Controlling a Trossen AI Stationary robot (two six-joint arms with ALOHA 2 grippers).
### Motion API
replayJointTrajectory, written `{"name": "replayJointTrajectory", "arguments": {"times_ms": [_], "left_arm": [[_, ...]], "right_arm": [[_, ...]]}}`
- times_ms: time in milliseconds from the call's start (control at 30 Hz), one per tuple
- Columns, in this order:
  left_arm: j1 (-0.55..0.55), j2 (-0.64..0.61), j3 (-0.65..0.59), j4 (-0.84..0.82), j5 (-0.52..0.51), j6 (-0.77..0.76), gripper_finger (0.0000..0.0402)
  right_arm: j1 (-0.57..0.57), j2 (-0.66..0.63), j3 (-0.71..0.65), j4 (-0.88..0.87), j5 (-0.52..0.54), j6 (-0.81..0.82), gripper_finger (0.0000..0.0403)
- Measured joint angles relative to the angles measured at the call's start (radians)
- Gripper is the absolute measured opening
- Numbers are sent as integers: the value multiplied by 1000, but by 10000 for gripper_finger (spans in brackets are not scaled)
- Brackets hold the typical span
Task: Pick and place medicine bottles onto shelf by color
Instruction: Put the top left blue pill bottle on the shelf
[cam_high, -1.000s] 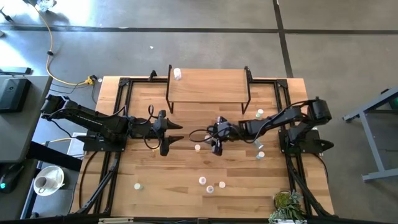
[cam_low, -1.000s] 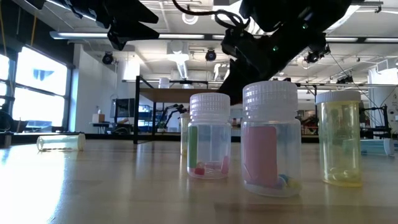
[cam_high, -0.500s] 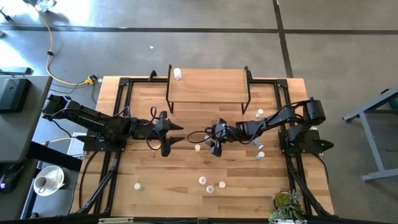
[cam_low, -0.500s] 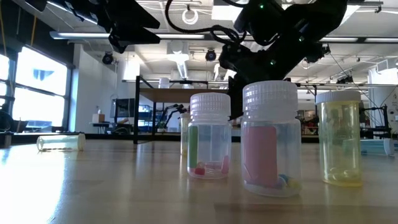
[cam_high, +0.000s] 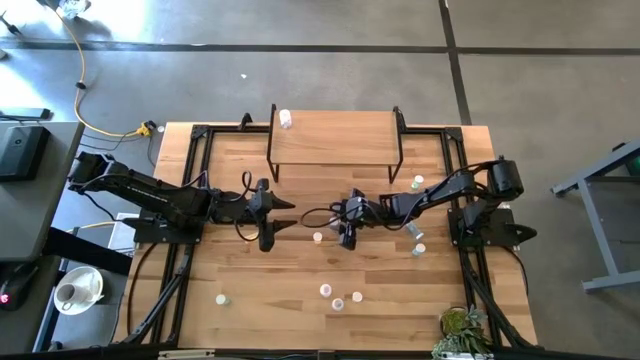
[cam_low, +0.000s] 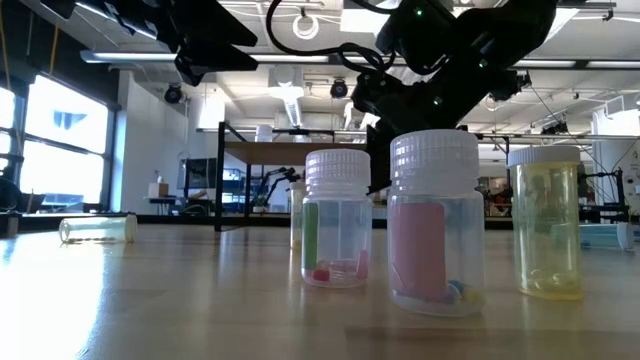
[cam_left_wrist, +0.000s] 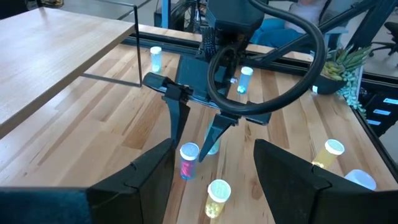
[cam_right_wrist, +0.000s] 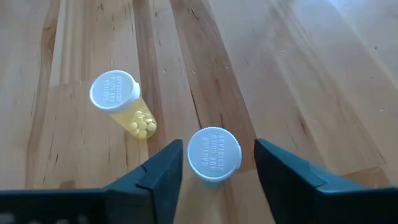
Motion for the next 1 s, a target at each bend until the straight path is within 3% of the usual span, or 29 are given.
{"name": "replayJointTrajectory", "arguments": {"times_ms": [333,733,1000], "left_arm": [[0,0,0,0,-2,0,209],[0,0,0,-2,-2,0,209],[0,0,-1,-13,1,0,209]], "right_arm": [[0,0,0,1,0,-8,109],[0,-93,49,-102,-33,-37,107],[-26,-237,148,-235,49,-111,107]]}}
